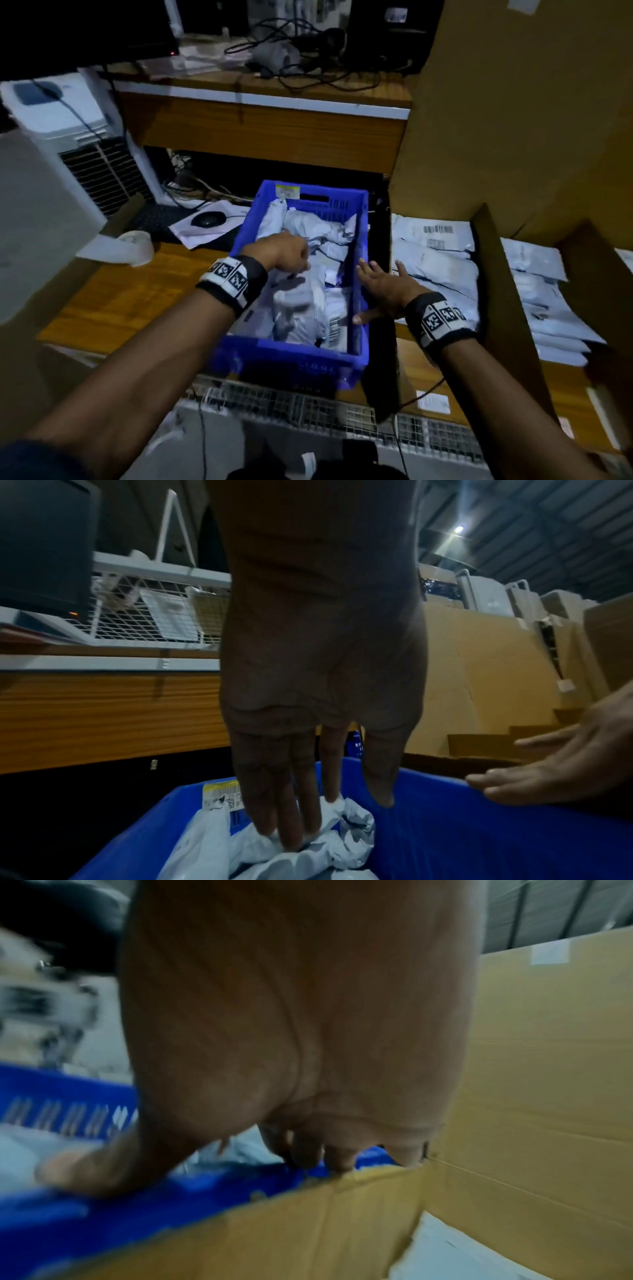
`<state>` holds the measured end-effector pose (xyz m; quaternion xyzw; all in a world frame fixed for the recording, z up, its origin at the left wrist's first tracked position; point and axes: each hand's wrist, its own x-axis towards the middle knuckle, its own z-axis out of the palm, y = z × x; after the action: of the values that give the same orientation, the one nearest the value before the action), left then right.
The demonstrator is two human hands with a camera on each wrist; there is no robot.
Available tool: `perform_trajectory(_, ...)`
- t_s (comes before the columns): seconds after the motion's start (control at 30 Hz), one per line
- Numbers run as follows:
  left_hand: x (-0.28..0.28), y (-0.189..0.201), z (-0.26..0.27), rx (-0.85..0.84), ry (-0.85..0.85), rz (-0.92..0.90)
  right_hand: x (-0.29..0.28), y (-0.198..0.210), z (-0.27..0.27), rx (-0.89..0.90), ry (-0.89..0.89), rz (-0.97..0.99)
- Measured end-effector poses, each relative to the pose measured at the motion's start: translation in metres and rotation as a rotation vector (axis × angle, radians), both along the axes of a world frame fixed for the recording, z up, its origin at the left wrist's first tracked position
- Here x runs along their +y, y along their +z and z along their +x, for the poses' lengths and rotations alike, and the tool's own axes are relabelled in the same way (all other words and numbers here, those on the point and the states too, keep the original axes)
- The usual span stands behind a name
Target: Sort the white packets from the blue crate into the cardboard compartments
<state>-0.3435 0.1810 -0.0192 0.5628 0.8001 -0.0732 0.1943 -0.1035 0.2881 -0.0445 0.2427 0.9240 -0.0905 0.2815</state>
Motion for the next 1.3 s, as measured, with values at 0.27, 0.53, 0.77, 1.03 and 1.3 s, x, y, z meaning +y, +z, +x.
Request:
perform_trajectory(0.27,0.076,-0.015,-0.04,0.113,-0.026,0.026,-0.002,-0.002,-0.006,-0.105,-0.044,0.071)
perform_trajectory(0.53,0.095,-0.055,-0.043,0.188,-0.121,0.113,-0.005,0.005,-0.012,-0.164,-0.065,0.084)
perform_trajectory(0.77,0.08,-0.038,-0.039,0.168,-0.053,0.32,-0.008,0.01,-0.012,-0.147,-0.065,0.089)
perform_trajectory(1.03,0.027,0.008,-0.042,-0.193,0.12,0.704,-0.013,0.015,-0.011,-0.1,-0.083,0.088)
perform_trajectory(1.3,-0.017,0.047,-0.028,-0.725,0.304,0.867,-0.028,0.031,-0.019,0.552,-0.315,0.047)
